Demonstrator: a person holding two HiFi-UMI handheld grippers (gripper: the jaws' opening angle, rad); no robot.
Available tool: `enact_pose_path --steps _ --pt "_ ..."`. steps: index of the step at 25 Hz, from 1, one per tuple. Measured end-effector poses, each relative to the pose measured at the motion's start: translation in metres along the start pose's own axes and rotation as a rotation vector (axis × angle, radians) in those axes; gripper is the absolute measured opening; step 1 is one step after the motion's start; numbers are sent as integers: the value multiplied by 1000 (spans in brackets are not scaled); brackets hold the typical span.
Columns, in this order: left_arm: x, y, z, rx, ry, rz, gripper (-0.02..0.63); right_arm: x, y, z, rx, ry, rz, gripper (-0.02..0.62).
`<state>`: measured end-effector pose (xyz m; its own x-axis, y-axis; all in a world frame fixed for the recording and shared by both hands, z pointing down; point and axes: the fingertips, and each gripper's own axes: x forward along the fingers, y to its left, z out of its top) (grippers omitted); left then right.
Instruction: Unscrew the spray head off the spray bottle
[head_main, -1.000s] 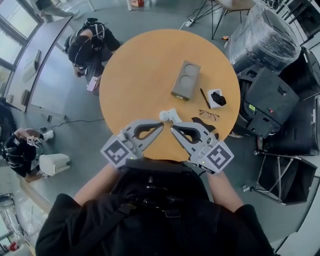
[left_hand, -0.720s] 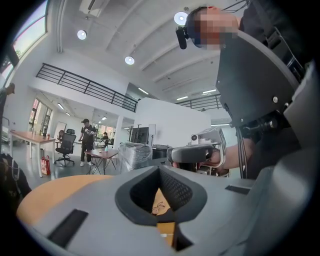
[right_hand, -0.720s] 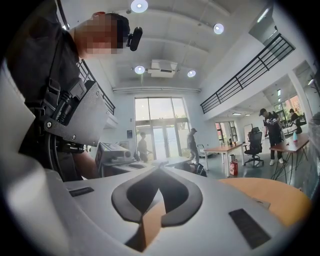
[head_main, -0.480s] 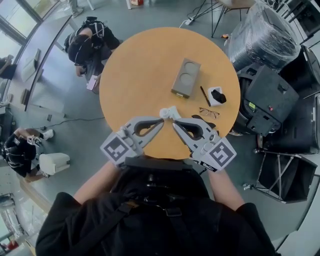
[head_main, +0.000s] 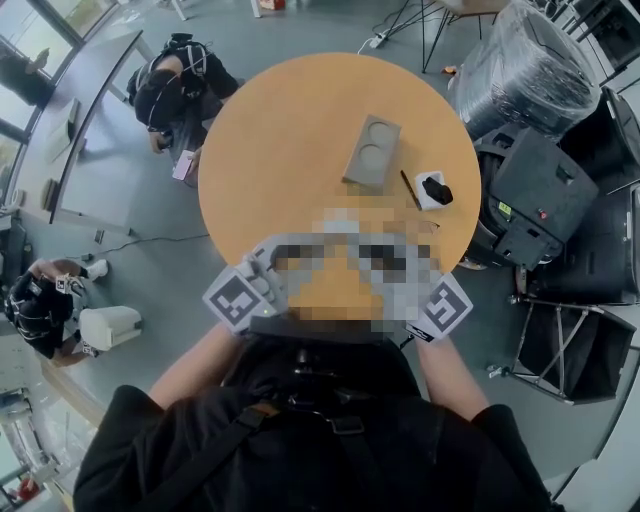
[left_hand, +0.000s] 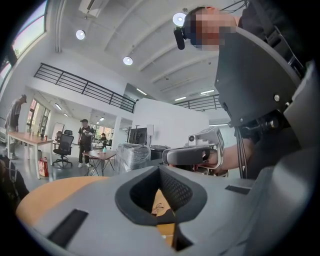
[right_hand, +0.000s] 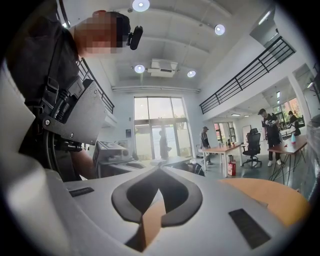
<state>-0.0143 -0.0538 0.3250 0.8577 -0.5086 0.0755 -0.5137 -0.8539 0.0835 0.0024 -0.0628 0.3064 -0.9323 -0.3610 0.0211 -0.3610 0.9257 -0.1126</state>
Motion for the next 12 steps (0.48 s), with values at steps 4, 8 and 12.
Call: enact_pose_path --steps 4,8,12 --pt "-1 0 0 9 -4 -7 2 4 1 -2 0 6 0 12" --pt "0 0 -1 8 -2 -8 2 5 2 -3 -1 10 3 12" --pt "-1 0 -3 7 1 -6 2 5 2 -5 -1 13 4 12"
